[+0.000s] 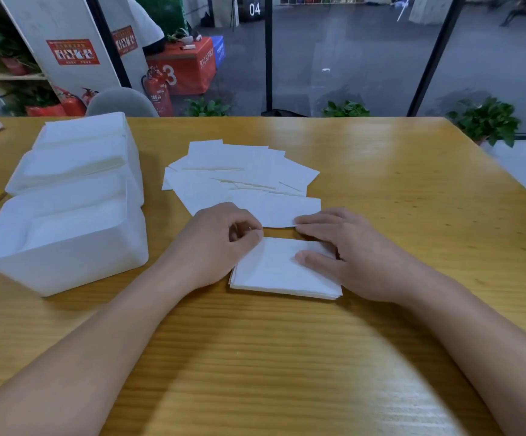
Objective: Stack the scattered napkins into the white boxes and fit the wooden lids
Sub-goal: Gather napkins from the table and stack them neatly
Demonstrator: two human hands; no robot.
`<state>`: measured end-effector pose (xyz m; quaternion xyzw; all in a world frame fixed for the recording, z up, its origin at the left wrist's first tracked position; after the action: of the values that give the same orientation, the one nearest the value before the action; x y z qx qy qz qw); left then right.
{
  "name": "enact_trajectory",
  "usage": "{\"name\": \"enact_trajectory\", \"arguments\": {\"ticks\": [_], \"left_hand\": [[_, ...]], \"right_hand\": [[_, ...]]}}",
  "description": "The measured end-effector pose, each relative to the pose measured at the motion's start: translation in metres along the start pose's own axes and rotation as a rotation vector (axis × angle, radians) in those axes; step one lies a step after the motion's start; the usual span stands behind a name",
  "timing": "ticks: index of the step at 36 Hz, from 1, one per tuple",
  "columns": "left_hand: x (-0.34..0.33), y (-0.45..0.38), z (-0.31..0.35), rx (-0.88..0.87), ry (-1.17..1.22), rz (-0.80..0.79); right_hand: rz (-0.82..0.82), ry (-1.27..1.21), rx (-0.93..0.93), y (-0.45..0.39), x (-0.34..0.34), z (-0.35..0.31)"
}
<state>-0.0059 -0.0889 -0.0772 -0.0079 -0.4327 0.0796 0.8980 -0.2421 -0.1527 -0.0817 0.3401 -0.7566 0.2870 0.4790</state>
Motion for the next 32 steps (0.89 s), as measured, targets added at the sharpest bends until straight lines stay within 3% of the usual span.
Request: {"name": "enact_trajectory", "arguments": {"ticks": [7, 16, 25, 32], "left_hand": [[0.001, -0.002, -0.002, -0.035, -0.038, 0.083], [0.006, -0.004, 0.001, -0.033, 0.003, 0.164], [0.003, -0.005, -0.003, -0.089, -0.029, 0.14], [0.011, 0.0, 0.007, -0.103, 0.151, 0.199]], "right_hand": [[0.053, 0.005, 0.023, 0.0, 0.006, -0.002], [0.417, -0.236, 0.117, 0.005, 0.021, -0.01], [0.41, -0.306, 0.031, 0.01, 0.026, -0.01], [0.476, -0.399, 0.012, 0.008, 0.024, -0.004]]}}
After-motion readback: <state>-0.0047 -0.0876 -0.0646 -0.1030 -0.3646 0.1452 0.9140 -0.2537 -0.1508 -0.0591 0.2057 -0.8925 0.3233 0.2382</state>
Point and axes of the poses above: each hand's wrist, its own y-axis away from the middle knuckle, its own x-axis out of the back of the hand, z = x × y, the point moved 4 cm from there along -y, towards the middle knuckle, and after that the axes turned 6 degrees about x, right-handed, at the moved point
